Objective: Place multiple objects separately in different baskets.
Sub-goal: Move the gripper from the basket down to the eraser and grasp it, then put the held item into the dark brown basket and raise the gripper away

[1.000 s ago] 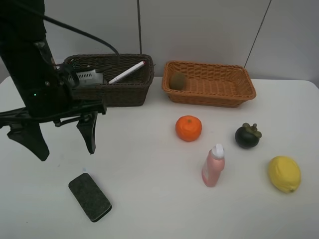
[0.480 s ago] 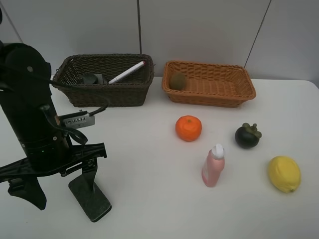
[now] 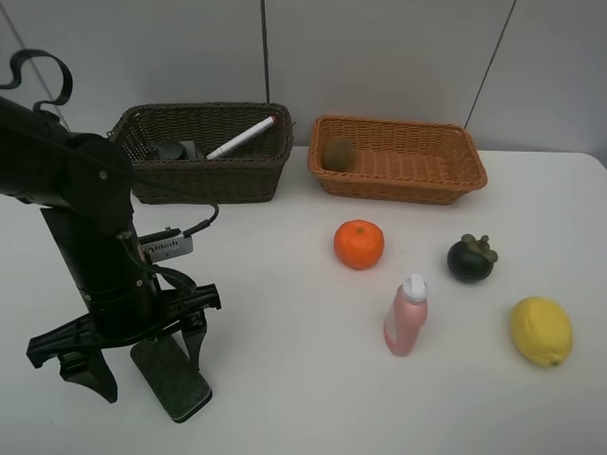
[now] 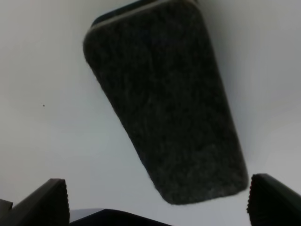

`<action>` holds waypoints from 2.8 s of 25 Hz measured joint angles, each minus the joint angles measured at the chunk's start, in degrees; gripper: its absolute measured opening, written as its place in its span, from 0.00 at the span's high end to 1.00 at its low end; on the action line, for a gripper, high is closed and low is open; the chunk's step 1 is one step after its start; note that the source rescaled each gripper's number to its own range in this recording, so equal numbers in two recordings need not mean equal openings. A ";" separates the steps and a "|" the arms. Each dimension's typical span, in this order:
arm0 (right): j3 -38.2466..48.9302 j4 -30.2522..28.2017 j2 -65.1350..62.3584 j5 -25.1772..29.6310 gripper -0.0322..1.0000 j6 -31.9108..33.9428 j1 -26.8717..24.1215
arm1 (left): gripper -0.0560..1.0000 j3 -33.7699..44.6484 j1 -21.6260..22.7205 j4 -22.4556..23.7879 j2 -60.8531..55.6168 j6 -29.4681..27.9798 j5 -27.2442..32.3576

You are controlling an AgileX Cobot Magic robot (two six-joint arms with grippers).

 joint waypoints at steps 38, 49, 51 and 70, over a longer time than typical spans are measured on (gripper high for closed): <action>0.00 0.00 0.00 0.00 0.00 0.00 0.00 | 0.00 -0.16 1.68 -0.77 7.53 0.92 -4.57; 0.00 0.00 0.00 0.00 0.00 0.00 0.00 | 0.00 -1.76 1.68 -0.79 8.37 4.28 -4.00; 0.00 0.00 0.00 0.00 0.00 0.00 0.00 | 0.06 -1.76 1.68 -0.79 8.37 4.23 -4.00; 0.00 0.00 0.00 0.00 0.00 0.00 0.00 | 0.38 -7.29 1.68 -2.05 0.87 14.69 4.20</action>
